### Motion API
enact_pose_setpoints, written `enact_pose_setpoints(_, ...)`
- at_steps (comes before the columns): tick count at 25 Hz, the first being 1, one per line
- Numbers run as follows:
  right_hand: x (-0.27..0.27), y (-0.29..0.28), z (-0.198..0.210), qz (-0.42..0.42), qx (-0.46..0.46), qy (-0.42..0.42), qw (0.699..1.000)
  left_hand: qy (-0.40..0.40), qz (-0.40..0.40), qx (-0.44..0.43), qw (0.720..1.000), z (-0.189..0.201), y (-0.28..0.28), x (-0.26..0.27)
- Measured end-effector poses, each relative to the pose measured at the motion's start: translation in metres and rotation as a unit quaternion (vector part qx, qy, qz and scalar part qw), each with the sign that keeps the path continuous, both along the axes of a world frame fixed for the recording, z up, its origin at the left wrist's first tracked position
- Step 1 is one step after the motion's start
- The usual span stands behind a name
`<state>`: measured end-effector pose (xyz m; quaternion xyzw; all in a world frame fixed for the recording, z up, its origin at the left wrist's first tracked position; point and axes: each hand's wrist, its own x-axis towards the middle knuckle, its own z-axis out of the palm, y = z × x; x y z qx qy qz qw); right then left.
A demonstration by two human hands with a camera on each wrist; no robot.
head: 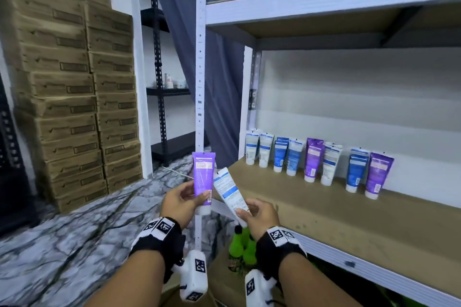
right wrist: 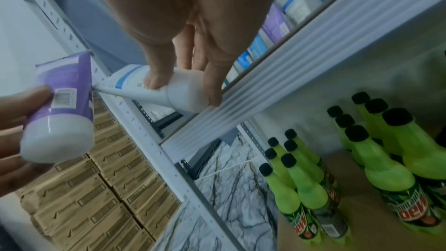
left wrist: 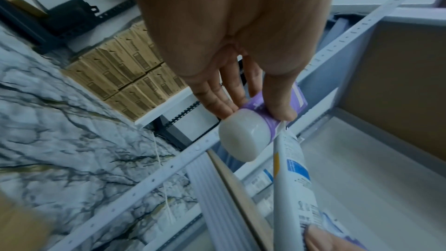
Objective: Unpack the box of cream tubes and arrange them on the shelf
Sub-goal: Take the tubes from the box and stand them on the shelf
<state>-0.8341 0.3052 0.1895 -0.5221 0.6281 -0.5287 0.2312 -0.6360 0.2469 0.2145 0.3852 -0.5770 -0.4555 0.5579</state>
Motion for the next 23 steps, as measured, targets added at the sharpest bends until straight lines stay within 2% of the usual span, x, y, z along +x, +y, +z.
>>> enact_pose_setpoints(3, -0.027, 0.006, 0.021, -0.021, -0.017, 0.017, 1.0, 0.002, -0.024, -0.022, 0.999, 0.024, -0.006, -0.029)
enact_pose_setpoints(14, -0.154, 0.031, 0.087, -0.152, -0.041, -0.022, 0.987, -0.038, -0.134, -0.046, 0.989, 0.078, -0.01, -0.169)
enact_pose_setpoints(23, -0.264, 0.076, 0.09, -0.253, -0.007, -0.018, 0.967, -0.148, -0.208, -0.065, 0.965, 0.084, 0.004, -0.292)
